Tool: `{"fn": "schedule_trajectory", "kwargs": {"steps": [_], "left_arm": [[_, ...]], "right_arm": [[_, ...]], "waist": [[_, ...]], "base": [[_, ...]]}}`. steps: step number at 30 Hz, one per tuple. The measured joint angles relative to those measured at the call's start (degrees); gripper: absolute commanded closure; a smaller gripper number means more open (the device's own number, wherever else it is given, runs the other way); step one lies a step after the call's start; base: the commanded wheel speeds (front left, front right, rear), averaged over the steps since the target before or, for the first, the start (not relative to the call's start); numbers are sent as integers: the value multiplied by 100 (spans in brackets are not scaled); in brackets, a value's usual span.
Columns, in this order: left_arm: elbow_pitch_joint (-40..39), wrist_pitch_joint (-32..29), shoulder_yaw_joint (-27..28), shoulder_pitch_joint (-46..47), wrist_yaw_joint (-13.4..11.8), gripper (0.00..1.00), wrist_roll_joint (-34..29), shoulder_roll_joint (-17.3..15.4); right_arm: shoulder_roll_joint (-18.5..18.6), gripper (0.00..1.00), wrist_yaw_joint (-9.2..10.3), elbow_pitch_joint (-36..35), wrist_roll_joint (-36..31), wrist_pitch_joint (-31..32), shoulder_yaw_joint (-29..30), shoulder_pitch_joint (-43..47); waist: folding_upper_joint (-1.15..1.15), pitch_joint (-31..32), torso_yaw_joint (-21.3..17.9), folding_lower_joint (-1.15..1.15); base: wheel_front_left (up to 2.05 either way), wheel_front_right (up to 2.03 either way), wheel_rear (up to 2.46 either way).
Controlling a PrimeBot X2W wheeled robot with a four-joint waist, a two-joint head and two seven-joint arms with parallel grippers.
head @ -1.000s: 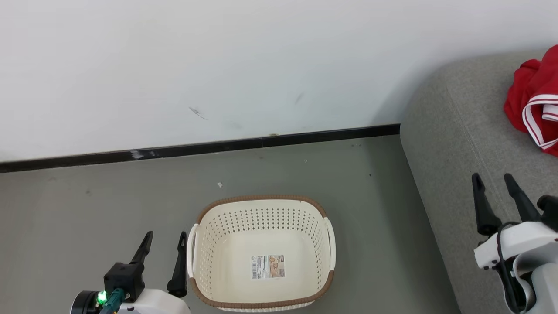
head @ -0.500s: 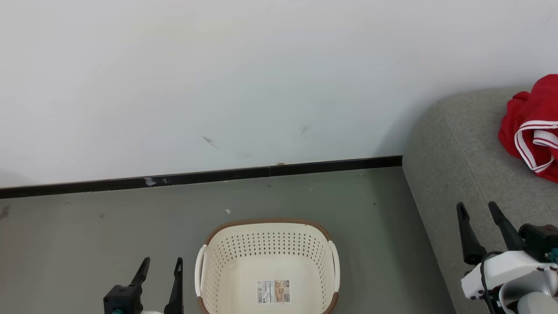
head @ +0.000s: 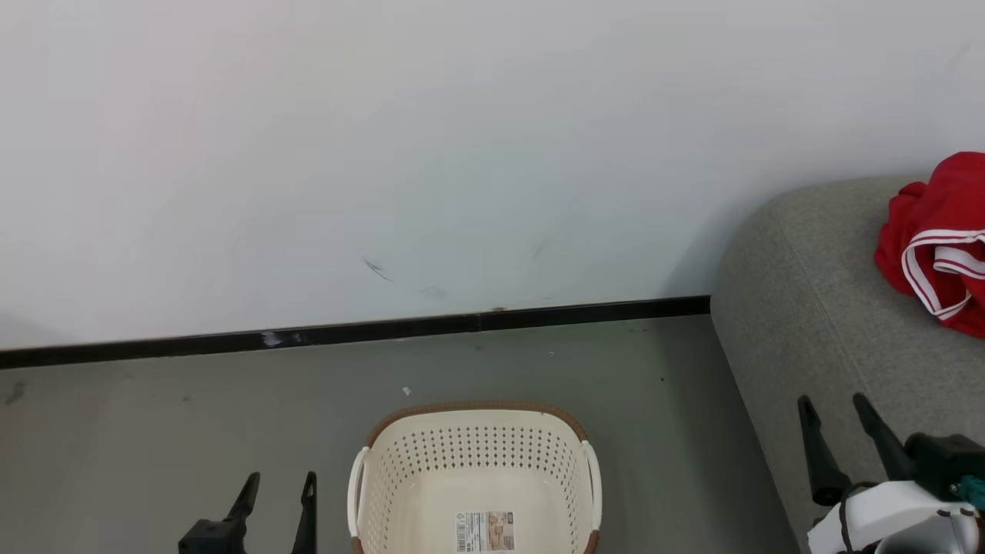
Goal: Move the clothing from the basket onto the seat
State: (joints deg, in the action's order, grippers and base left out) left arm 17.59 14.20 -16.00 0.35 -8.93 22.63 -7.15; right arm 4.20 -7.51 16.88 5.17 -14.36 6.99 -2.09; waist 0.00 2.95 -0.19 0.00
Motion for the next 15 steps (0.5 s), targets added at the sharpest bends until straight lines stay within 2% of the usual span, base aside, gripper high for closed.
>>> {"fn": "schedule_trajectory", "kwargs": {"steps": [1,2,7,15], "left_arm": [[0,0,19,0,0,0,2,2],[20,-1,23,-1,1,100,2,4],[268,-13,-34,-207,8,100,22,157],[302,-224,187,-193,134,100,523,167]], "right_arm": [[-2,0,0,-25,-10,0,5,14],[-9,100,0,-9,-29,1,3,38],[-187,100,-2,341,-12,33,-19,287],[-186,100,-3,559,495,321,285,45]], "waist": [[0,-1,3,0],[0,-1,5,0],[0,0,7,0],[0,-10,21,0]], "base": [[0,0,0],[0,0,0],[0,0,0],[0,0,0]]}}
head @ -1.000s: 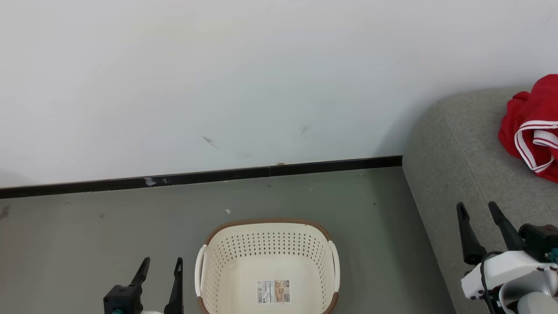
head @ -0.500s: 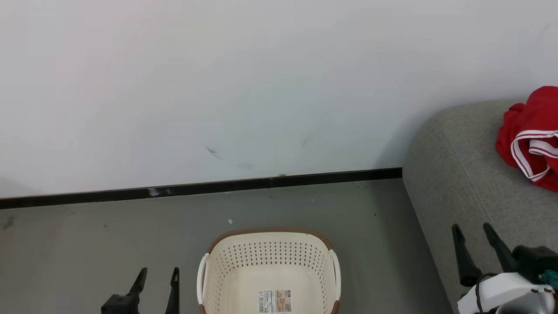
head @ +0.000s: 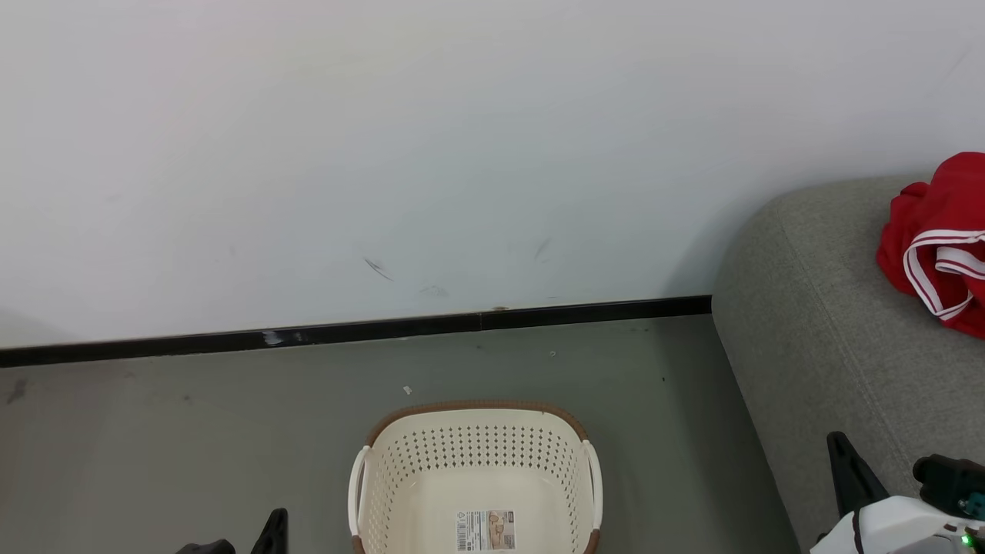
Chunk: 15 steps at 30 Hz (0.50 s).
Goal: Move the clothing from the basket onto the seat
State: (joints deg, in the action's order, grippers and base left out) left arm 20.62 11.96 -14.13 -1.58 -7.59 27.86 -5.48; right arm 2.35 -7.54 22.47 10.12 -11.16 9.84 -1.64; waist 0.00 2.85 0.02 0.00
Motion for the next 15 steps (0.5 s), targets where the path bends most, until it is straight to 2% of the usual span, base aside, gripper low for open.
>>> {"fn": "schedule_trajectory", "kwargs": {"steps": [9,15], "left_arm": [[-8,-191,178,15,129,100,705,26],[-26,-339,318,42,221,100,1110,44]], "right_arm": [[-1,100,0,67,789,343,101,-131],[-2,100,0,85,1284,545,188,-185]], "waist": [[0,-30,-5,3],[0,-45,-9,24]], "base": [[0,0,0],[0,0,0]]}}
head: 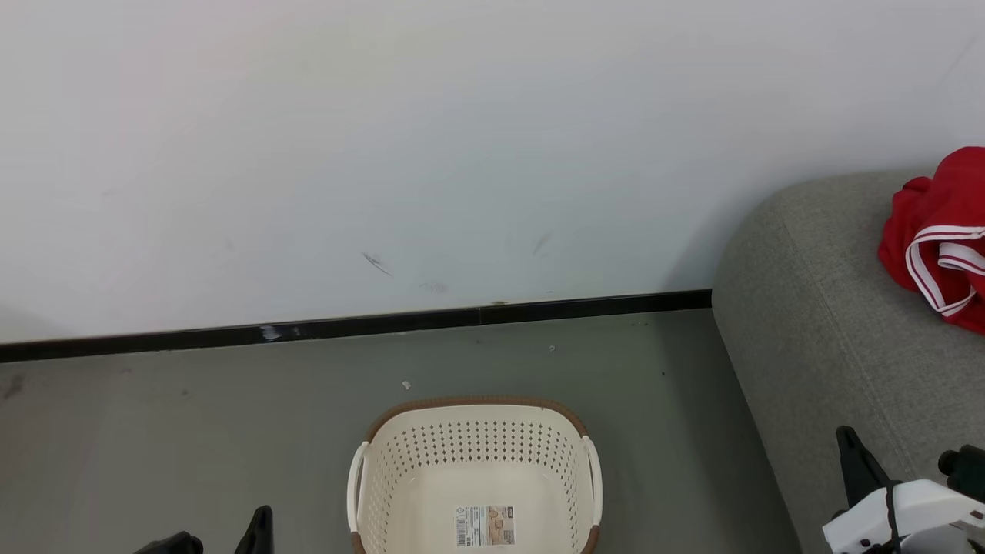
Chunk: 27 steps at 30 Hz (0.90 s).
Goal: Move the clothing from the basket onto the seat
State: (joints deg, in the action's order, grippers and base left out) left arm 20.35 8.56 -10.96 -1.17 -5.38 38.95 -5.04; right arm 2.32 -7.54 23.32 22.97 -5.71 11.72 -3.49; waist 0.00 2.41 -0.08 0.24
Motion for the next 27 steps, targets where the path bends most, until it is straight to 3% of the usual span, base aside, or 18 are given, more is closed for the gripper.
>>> {"fn": "schedule_trajectory", "kwargs": {"steps": [14,22,27], "left_arm": [[-92,-303,304,62,233,100,956,66],[-143,-467,474,82,360,100,1518,102],[-164,-557,572,111,457,100,1856,118]], "right_arm": [[-1,100,1,-51,1258,398,49,-54],[-2,100,2,-112,1982,563,45,-54],[-3,100,3,-151,2442,627,27,-54]], "waist": [[0,21,-1,68],[0,23,0,76],[0,6,0,60]], "base": [[0,0,0],[0,0,0],[0,0,0]]}}
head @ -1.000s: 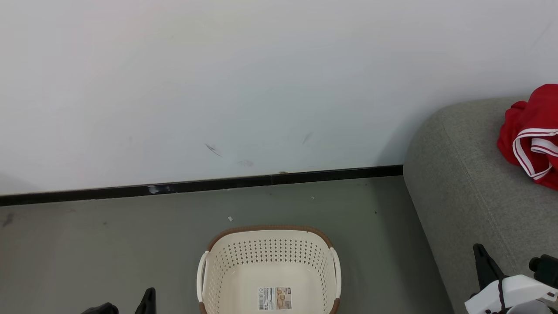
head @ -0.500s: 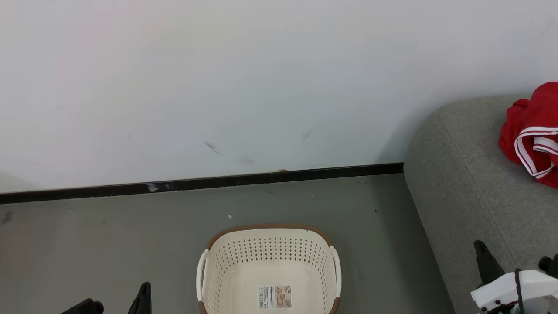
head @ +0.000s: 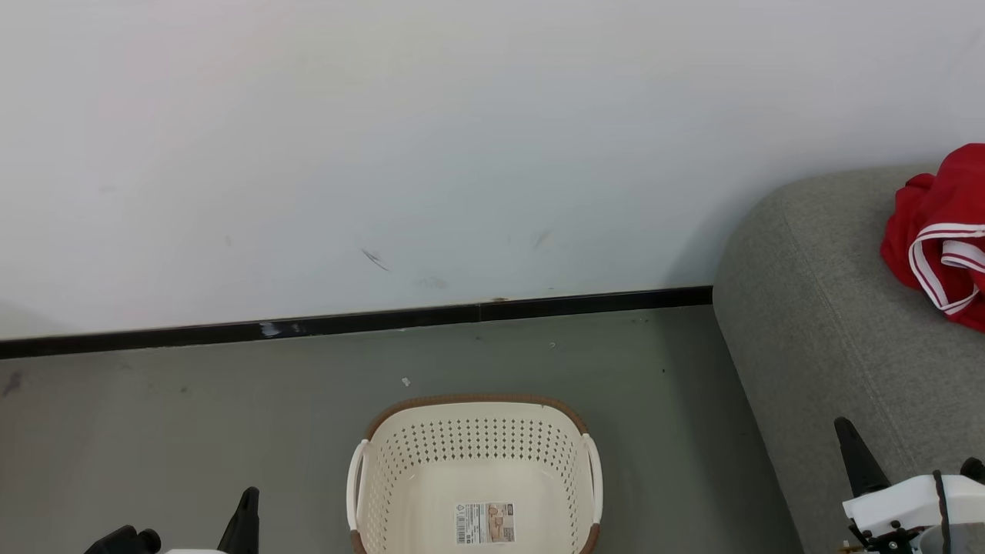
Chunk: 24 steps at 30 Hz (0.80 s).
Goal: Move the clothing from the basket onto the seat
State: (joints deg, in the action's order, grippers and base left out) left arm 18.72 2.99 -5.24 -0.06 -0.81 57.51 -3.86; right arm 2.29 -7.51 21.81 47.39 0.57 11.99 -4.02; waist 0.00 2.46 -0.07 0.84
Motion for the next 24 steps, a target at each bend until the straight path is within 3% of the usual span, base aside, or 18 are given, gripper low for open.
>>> {"fn": "schedule_trajectory", "kwargs": {"steps": [10,24], "left_arm": [[-40,-202,203,79,154,100,679,32],[-107,-453,477,208,357,100,1584,74]], "right_arm": [[-1,100,1,-92,891,122,-59,0],[-2,100,1,-232,2050,332,-146,-2]], "waist": [[0,-71,1,-50],[0,-161,3,-77]], "base": [[0,0,0],[0,0,0]]}}
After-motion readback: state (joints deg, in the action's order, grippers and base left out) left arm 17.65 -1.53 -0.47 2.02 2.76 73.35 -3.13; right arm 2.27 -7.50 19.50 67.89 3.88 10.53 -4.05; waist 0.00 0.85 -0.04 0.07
